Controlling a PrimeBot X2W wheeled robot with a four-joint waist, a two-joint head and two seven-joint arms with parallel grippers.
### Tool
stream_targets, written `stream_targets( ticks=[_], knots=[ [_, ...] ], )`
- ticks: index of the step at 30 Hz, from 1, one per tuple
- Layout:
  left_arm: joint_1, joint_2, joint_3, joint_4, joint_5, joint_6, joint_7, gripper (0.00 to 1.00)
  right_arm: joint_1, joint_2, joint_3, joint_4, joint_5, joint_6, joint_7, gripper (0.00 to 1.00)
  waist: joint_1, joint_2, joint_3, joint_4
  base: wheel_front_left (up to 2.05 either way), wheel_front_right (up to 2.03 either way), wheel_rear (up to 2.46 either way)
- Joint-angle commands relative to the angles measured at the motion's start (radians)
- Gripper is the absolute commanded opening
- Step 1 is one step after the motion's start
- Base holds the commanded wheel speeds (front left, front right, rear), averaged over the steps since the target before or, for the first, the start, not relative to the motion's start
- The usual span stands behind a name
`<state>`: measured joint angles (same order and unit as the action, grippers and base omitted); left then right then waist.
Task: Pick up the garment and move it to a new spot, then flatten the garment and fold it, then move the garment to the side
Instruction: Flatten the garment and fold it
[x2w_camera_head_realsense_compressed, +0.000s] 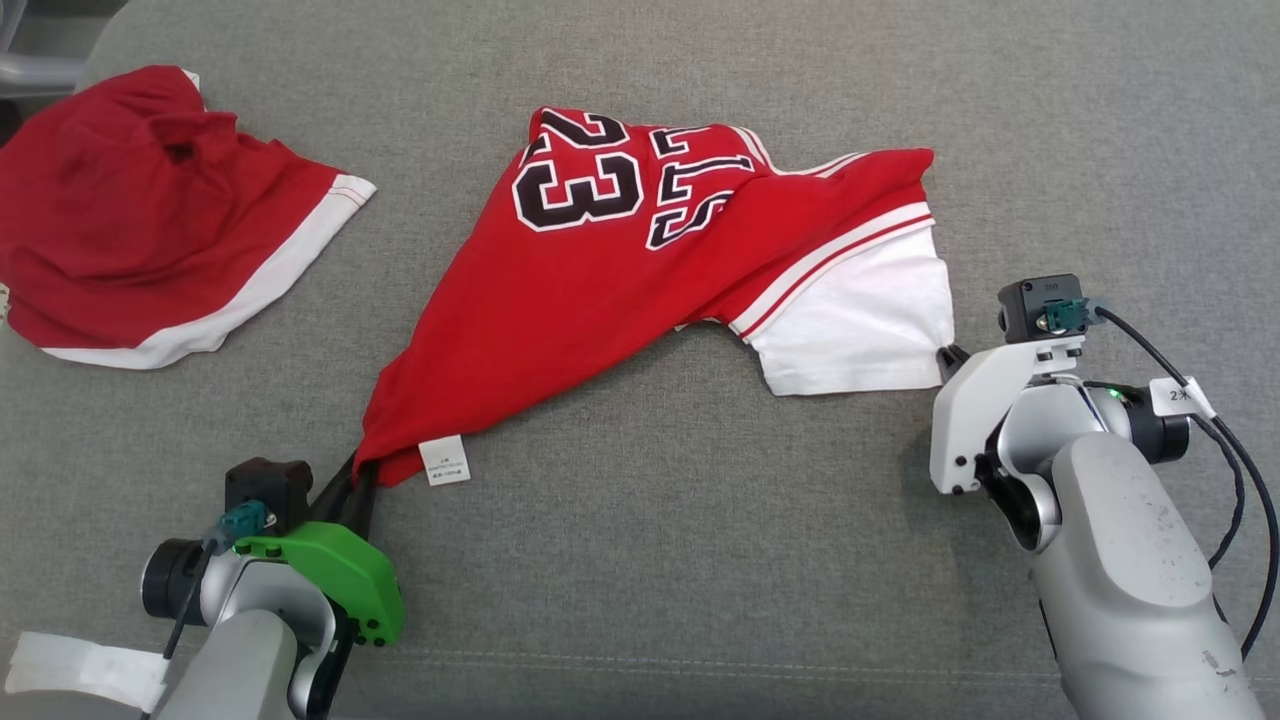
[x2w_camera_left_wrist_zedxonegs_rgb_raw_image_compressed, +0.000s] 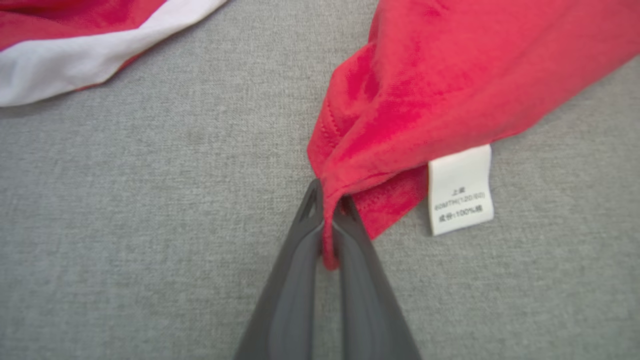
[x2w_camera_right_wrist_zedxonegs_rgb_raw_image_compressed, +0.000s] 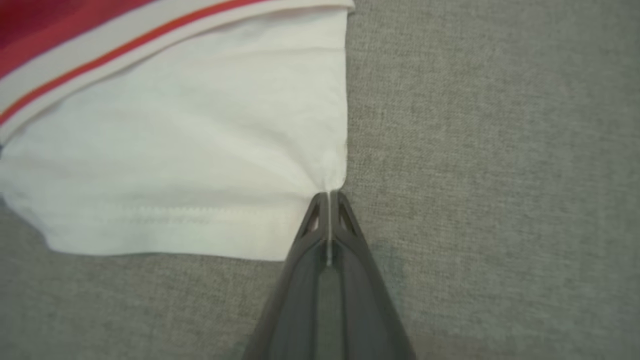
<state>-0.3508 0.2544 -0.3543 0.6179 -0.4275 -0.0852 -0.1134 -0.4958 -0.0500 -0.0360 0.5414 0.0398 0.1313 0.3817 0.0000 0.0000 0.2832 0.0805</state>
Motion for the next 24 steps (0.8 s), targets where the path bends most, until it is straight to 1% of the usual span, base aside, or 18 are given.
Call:
stream_targets(
  ticks=[1,4,8,9,10,11,14,19,24],
  knots=[
    [-0.016,0.003,0.002,0.01,-0.001,0.001,-0.008,0.0,0.046,-0.002,0.001,0.025,-0.003,-0.001,0.023,0.0,0.0,0.0,-0.004,-0.002,0.0,0.0,0.0],
    [-0.025,0.005,0.005,0.014,0.0,0.006,-0.034,0.0,0.049,-0.002,-0.004,0.013,-0.004,-0.001,0.011,0.0,0.0,0.0,-0.016,-0.007,0.0,0.0,0.0],
    [-0.04,0.006,0.012,-0.008,0.001,0.016,-0.06,0.0,0.037,-0.003,-0.021,-0.024,0.023,-0.001,-0.029,0.0,0.0,0.0,-0.039,-0.015,0.0,0.0,0.0],
    [-0.045,0.009,0.015,-0.017,0.001,0.02,-0.067,0.0,0.029,-0.003,-0.028,-0.041,0.037,-0.001,-0.054,0.0,0.0,0.0,-0.046,-0.018,0.0,0.0,0.0],
    [-0.057,0.018,0.018,-0.038,0.006,0.026,-0.074,0.0,0.008,-0.002,-0.054,-0.072,0.045,-0.001,-0.111,0.0,0.0,0.0,-0.058,-0.026,0.0,0.0,0.0],
    [-0.064,0.022,0.02,-0.053,0.009,0.029,-0.076,0.0,0.0,-0.001,-0.064,-0.085,0.041,-0.001,-0.139,0.0,0.0,0.0,-0.065,-0.031,0.0,0.0,0.0],
    [-0.085,0.04,0.026,-0.1,0.012,0.038,-0.068,0.0,-0.028,-0.002,-0.091,-0.116,0.051,-0.001,-0.196,0.0,0.0,0.0,-0.083,-0.046,0.0,0.0,0.0],
    [-0.136,0.075,0.026,-0.203,0.026,0.043,-0.031,0.0,-0.09,-0.002,-0.096,-0.16,0.075,-0.001,-0.206,0.0,0.0,0.0,-0.097,-0.081,0.0,0.0,0.0],
    [-0.217,0.123,0.026,-0.294,0.044,0.037,0.027,0.0,-0.195,-0.005,-0.092,-0.195,0.003,-0.001,-0.183,0.0,0.0,0.0,-0.098,-0.126,0.0,0.0,0.0]
  ],
)
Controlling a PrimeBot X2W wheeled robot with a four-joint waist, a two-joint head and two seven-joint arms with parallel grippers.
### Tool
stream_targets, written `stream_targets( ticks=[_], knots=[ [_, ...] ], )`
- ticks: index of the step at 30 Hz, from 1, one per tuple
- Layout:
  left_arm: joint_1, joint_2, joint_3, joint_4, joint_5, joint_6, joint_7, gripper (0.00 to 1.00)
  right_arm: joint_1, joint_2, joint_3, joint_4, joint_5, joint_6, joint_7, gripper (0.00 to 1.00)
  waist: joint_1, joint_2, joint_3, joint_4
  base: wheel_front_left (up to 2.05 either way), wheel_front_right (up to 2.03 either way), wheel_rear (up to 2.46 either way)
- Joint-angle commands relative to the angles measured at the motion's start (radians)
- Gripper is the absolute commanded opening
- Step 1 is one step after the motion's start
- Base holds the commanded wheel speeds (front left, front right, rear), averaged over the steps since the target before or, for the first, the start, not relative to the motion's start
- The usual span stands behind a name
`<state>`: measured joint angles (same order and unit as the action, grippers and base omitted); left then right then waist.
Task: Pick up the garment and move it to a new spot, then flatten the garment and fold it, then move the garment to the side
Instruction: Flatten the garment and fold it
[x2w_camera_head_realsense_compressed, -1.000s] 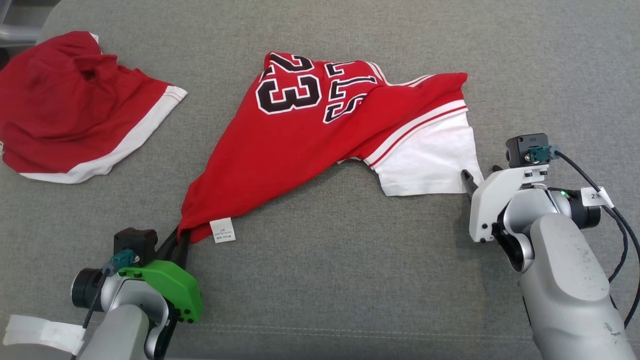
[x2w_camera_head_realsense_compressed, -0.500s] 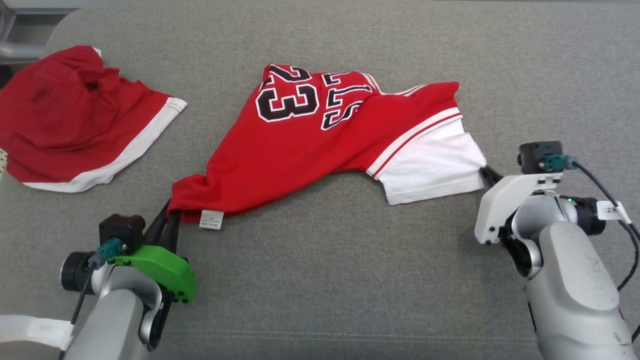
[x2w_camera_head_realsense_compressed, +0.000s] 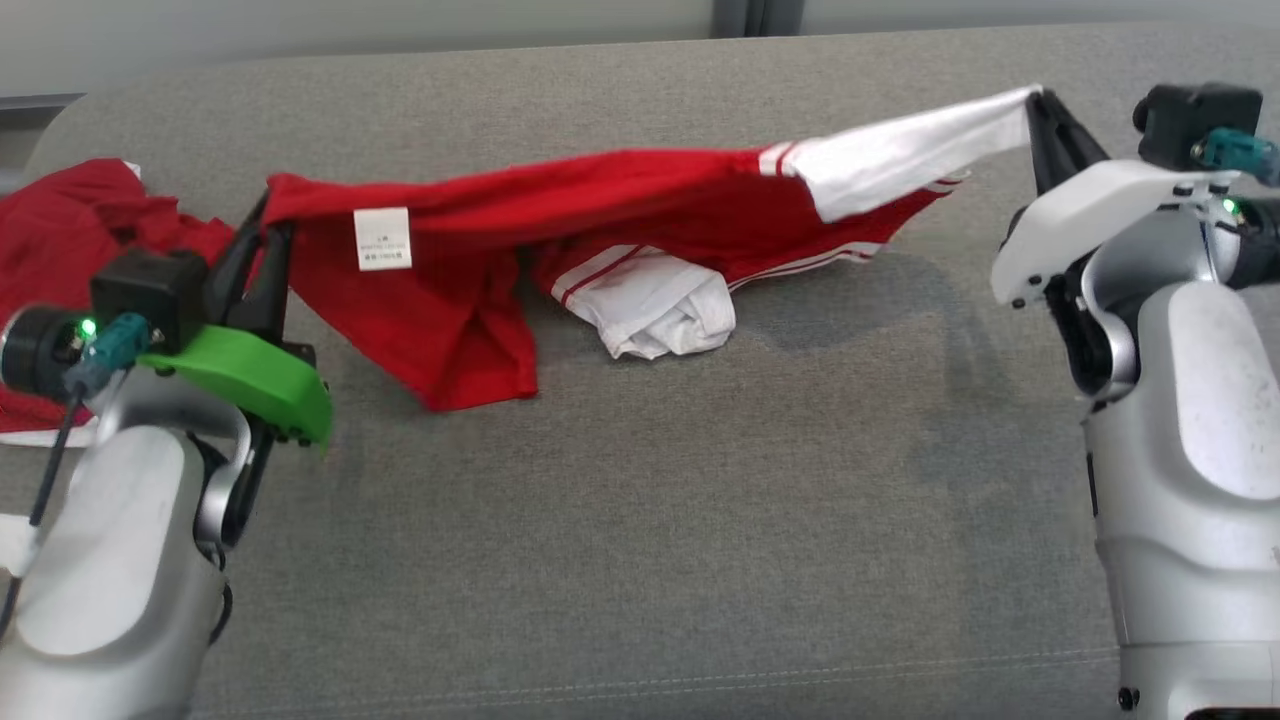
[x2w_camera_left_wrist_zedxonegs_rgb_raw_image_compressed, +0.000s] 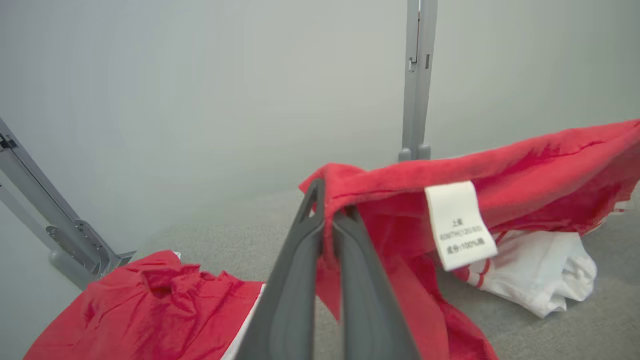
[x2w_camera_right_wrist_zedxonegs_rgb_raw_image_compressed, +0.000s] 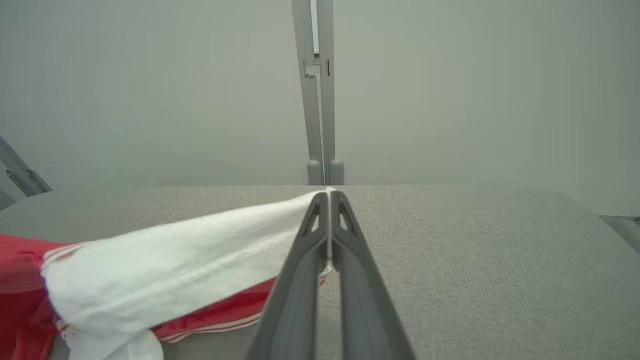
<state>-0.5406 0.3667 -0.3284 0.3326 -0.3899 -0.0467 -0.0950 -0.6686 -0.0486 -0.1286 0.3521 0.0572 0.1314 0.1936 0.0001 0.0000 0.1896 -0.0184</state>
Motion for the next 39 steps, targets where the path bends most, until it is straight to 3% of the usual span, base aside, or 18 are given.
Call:
stream_targets(
  ticks=[1,12,18,26,34,39],
  knots=[
    [-0.048,0.02,-0.001,-0.022,0.011,-0.004,0.019,0.0,-0.05,-0.01,0.004,-0.008,-0.024,-0.001,0.007,0.0,-0.0001,0.0,-0.005,-0.035,0.0,0.0,0.0],
    [-0.269,0.045,-0.064,-0.055,0.024,-0.06,0.108,0.0,-0.29,-0.071,0.072,0.021,-0.029,-0.001,0.035,0.0,-0.0001,0.0,0.022,-0.085,0.0,0.0,0.0],
    [-0.411,0.028,-0.065,-0.075,-0.039,-0.076,0.123,0.0,-0.416,-0.093,0.094,0.014,-0.016,-0.001,0.003,0.0,-0.0001,0.0,0.076,-0.089,0.0,0.0,0.0],
    [-0.511,0.024,-0.064,-0.079,-0.138,-0.082,0.133,0.0,-0.494,-0.077,0.133,0.028,-0.003,-0.001,-0.009,0.0,-0.0001,0.0,0.16,-0.071,0.0,0.0,0.0],
    [-0.63,0.023,-0.061,-0.024,-0.2,-0.084,0.068,0.0,-0.61,-0.1,0.259,0.131,0.01,-0.001,-0.036,0.0,-0.0001,0.0,0.314,-0.06,0.0,0.0,0.0],
    [-0.739,-0.03,-0.042,0.075,-0.235,-0.084,-0.017,0.0,-0.743,-0.109,0.266,0.247,0.01,-0.001,-0.122,0.0,-0.0001,0.0,0.343,-0.033,0.0,0.0,0.0]
  ],
)
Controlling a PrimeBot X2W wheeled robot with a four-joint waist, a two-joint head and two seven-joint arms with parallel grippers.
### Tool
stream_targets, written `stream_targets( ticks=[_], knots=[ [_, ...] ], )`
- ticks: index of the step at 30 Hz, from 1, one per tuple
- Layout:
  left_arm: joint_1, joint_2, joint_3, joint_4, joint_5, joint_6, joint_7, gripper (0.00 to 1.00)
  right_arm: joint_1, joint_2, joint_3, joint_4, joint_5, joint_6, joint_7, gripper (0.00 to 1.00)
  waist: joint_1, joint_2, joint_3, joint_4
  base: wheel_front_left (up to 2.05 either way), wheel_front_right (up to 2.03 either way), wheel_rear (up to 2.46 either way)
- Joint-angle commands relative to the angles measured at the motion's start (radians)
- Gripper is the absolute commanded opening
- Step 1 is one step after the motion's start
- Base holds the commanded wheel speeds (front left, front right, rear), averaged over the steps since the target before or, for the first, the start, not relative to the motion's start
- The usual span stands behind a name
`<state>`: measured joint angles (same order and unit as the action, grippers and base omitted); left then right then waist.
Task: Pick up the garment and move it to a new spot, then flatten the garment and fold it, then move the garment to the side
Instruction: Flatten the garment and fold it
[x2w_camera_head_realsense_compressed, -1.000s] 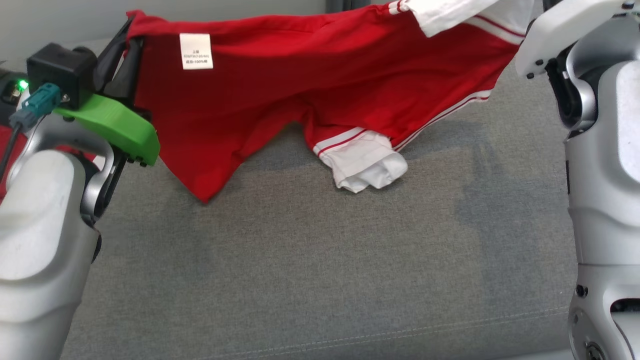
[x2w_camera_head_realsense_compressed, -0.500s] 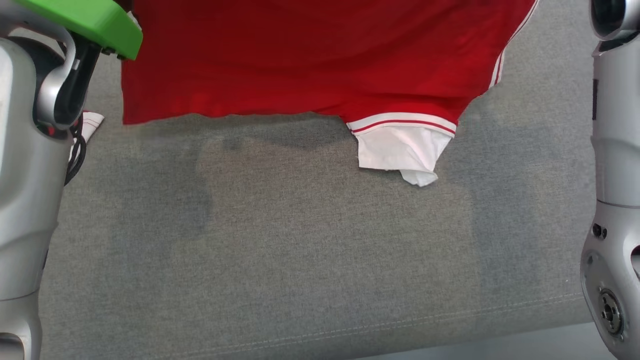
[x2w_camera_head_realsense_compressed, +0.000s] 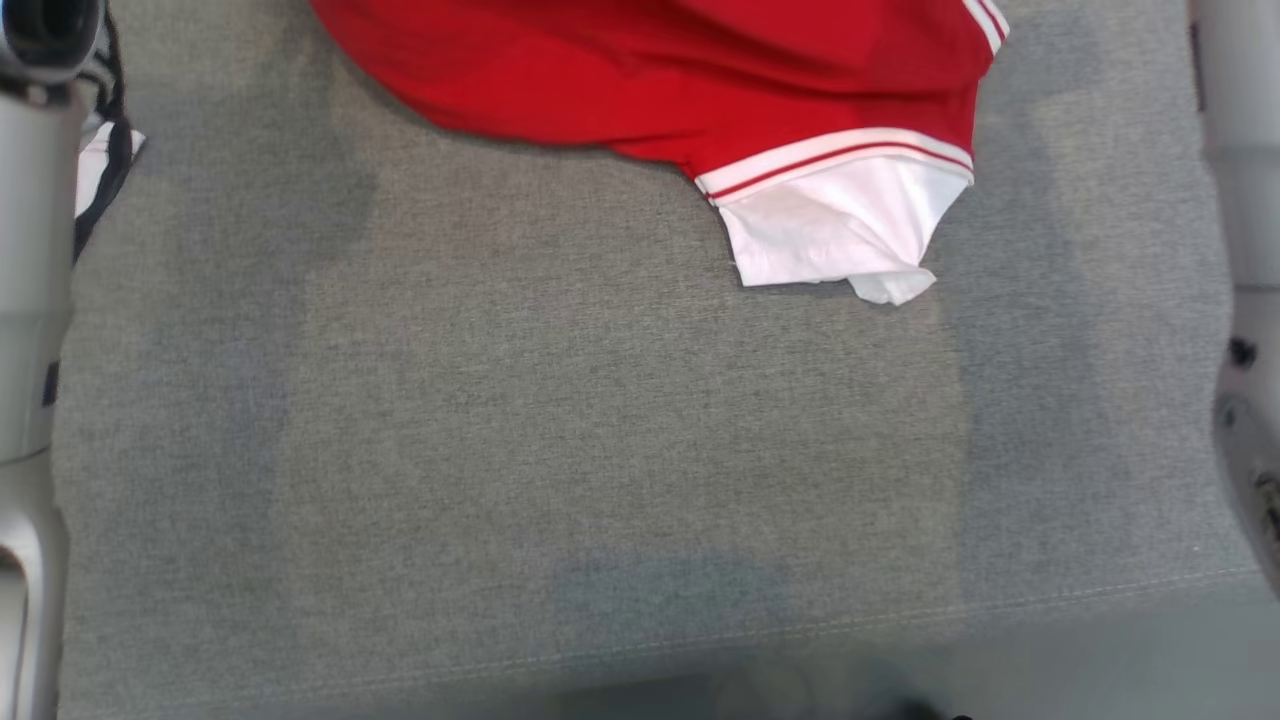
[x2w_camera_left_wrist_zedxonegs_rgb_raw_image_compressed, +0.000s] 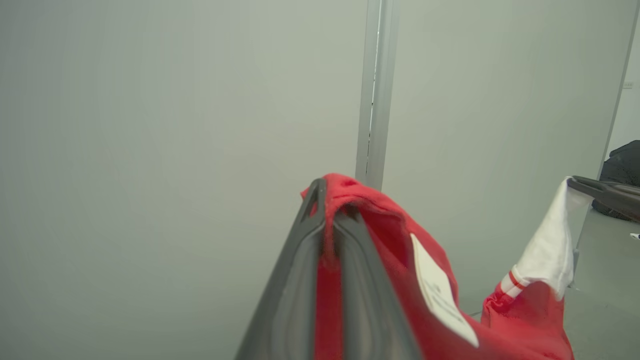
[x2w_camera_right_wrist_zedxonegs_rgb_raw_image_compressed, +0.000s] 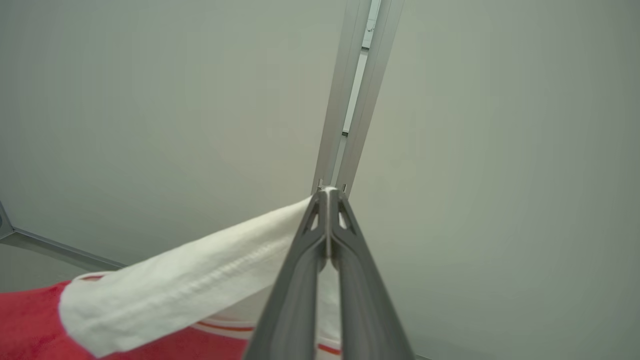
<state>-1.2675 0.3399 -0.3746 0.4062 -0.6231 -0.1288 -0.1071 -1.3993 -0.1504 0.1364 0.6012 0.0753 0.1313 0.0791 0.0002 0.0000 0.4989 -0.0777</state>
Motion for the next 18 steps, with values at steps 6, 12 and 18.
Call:
stream_targets(
  ticks=[6,12,18],
  knots=[
    [-0.126,-0.075,0.032,0.12,-0.025,-0.002,-0.108,0.0,-0.176,-0.012,-0.067,0.099,-0.073,-0.001,-0.113,0.0,-0.0002,0.0,0.037,0.056,0.0,0.0,0.0],
    [-0.221,-0.099,0.084,0.158,-0.009,0.011,-0.152,0.0,-0.299,0.0,-0.142,0.154,-0.163,-0.001,-0.228,0.0,-0.0002,0.0,0.024,0.056,0.0,0.0,0.0],
    [-0.272,-0.139,0.202,0.076,0.027,0.009,-0.157,0.0,-0.404,0.032,-0.21,0.158,-0.261,-0.001,-0.327,0.0,-0.0002,0.0,0.025,0.049,0.0,0.0,0.0]
  ],
)
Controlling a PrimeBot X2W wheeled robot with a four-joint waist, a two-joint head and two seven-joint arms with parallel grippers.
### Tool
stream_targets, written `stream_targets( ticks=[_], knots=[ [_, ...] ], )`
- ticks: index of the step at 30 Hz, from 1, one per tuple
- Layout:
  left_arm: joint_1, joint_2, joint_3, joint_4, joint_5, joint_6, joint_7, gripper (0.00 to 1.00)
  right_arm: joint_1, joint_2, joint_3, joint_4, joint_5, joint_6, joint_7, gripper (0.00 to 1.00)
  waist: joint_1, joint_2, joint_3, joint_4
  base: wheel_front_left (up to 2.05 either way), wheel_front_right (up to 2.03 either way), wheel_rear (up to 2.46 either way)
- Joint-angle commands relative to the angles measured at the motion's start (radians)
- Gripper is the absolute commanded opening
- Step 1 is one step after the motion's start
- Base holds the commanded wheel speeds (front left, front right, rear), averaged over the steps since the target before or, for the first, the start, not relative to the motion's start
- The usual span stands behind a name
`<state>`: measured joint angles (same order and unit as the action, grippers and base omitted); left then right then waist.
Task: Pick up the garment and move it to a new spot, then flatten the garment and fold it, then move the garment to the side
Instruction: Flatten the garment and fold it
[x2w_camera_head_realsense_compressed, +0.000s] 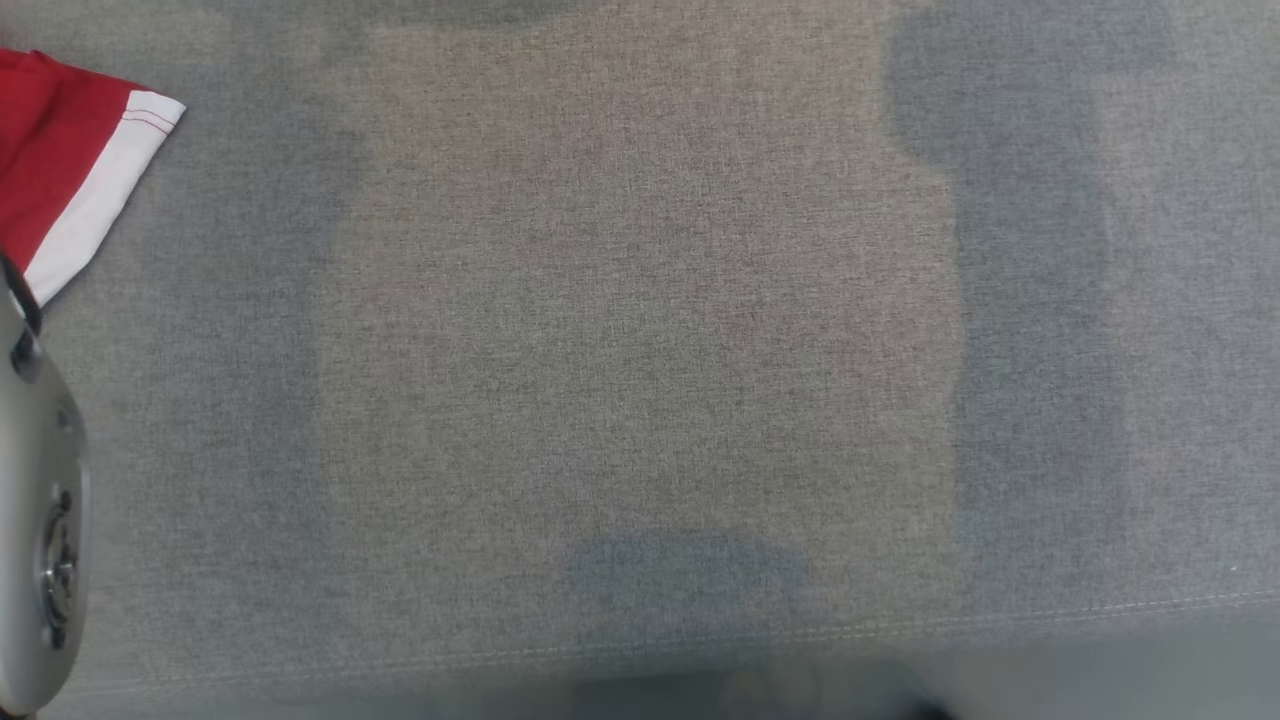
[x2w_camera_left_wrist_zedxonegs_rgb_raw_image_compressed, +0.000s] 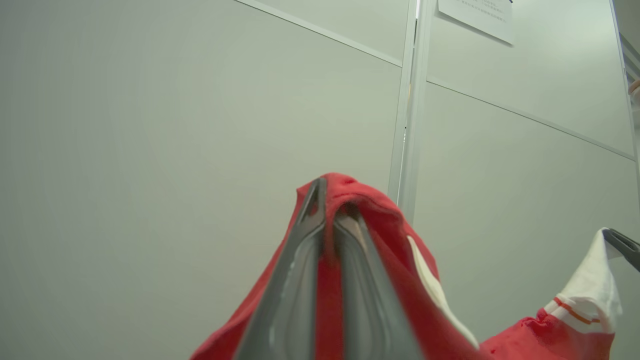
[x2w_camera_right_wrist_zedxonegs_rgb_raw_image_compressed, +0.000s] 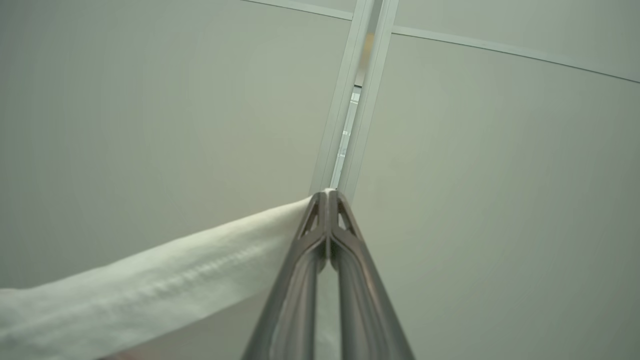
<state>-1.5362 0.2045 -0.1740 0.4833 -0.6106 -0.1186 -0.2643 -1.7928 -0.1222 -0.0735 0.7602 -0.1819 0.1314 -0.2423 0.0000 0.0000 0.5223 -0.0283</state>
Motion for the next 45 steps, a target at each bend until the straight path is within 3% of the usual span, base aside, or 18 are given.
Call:
stream_targets(
  ticks=[1,4,7,13,19,22,30,34,45],
  knots=[
    [0.003,-0.012,0.011,-0.014,0.017,-0.004,0.001,0.0,-0.019,0.008,0.004,0.004,-0.012,-0.001,-0.01,0.0,0.0,0.0,0.006,-0.001,0.0,0.0,0.0],
    [0.047,-0.026,0.008,-0.028,0.02,-0.009,0.0,0.0,-0.026,0.009,0.033,0.026,-0.025,-0.001,-0.017,0.0,0.0,0.0,0.024,-0.002,0.0,0.0,0.0],
    [0.106,-0.012,-0.06,-0.029,0.012,-0.012,0.0,0.0,0.024,-0.003,0.103,0.059,-0.016,-0.001,-0.021,0.0,0.0,0.0,0.05,-0.002,0.0,0.0,0.0],
    [0.285,0.081,-0.198,-0.113,-0.069,-0.012,0.0,0.0,0.17,-0.07,0.248,0.047,0.089,-0.002,-0.014,0.0,0.0,0.0,0.074,0.0,0.0,0.0,0.0],
    [0.496,0.169,-0.254,-0.228,-0.119,-0.012,0.003,0.0,0.395,-0.188,0.315,-0.088,0.229,-0.002,0.093,0.0,0.0,0.0,0.03,0.003,0.0,0.0,0.0],
    [0.609,0.208,-0.278,-0.268,-0.116,-0.008,0.017,0.0,0.543,-0.239,0.329,-0.186,0.291,-0.002,0.202,0.0,0.0,0.0,-0.015,0.001,0.0,0.0,0.0],
    [0.927,0.272,-0.38,-0.337,-0.072,0.078,0.08,0.0,1.018,-0.344,0.33,-0.519,0.396,-0.002,0.698,0.0,0.0,0.0,-0.159,-0.01,0.0,0.0,0.0],
    [1.024,0.27,-0.422,-0.331,-0.065,0.103,0.099,0.0,1.209,-0.352,0.296,-0.648,0.415,-0.001,0.913,0.0,0.0,0.0,-0.214,-0.013,0.0,0.0,0.0],
    [1.223,0.288,-0.473,-0.315,-0.095,0.175,0.156,0.0,1.564,-0.321,0.236,-0.846,0.521,-0.001,1.263,0.0,0.0,0.0,-0.329,-0.025,0.0,0.0,0.0]
  ],
)
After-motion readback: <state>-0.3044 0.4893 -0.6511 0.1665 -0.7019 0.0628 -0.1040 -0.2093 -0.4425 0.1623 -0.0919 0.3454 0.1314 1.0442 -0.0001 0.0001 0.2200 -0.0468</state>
